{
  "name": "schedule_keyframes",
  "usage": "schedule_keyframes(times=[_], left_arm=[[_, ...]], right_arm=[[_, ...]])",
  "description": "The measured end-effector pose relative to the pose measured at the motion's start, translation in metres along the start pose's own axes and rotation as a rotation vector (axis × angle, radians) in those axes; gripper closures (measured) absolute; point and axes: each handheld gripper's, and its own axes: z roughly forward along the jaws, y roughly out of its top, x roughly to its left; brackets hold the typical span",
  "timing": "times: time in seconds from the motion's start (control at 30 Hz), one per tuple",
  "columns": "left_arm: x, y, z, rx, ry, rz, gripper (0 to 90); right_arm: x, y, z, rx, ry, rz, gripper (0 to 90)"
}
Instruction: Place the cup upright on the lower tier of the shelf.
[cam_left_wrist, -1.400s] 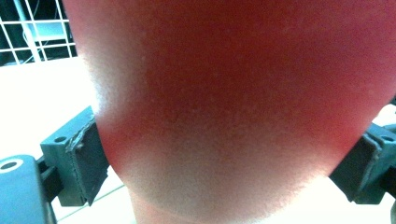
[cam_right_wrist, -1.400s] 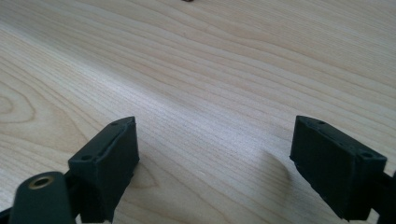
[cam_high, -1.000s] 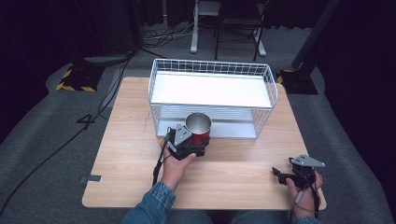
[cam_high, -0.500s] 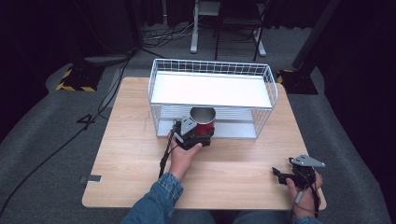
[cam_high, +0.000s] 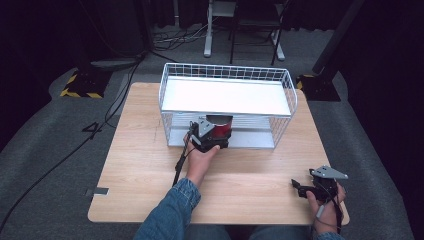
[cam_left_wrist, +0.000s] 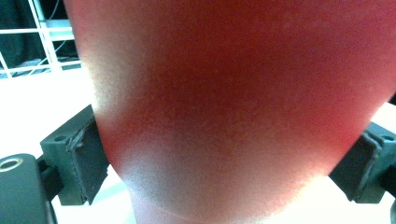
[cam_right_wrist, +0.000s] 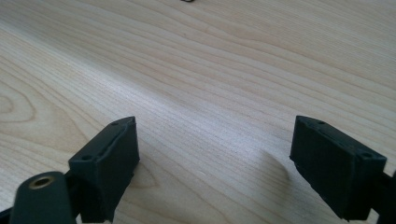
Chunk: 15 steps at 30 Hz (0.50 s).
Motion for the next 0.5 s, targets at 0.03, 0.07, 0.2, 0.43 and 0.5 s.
schedule_keyframes(times=[0.03,0.07,0.2,0.43,0.5], left_arm=[[0.001,0.001,0.002,-0.005,0.002,-0.003,7.9],[0.001,0.001,0.004,-0.005,0.006,-0.004,7.9],[0.006,0.001,0.011,-0.006,0.033,-0.007,7.9],[0.012,-0.005,0.019,0.019,0.059,-0.029,7.8],[0.013,-0.006,0.02,0.027,0.065,-0.032,7.7]], right_arm=[[0.0,0.0,0.0,0.0,0.002,-0.001,15.8],[0.0,0.0,0.0,0.0,0.005,-0.003,15.9],[0.001,0.0,0.0,-0.004,0.003,-0.01,16.0],[0.001,0.0,0.0,-0.002,0.012,-0.011,16.0],[0.001,0.0,0.0,-0.003,0.012,-0.01,16.0]])
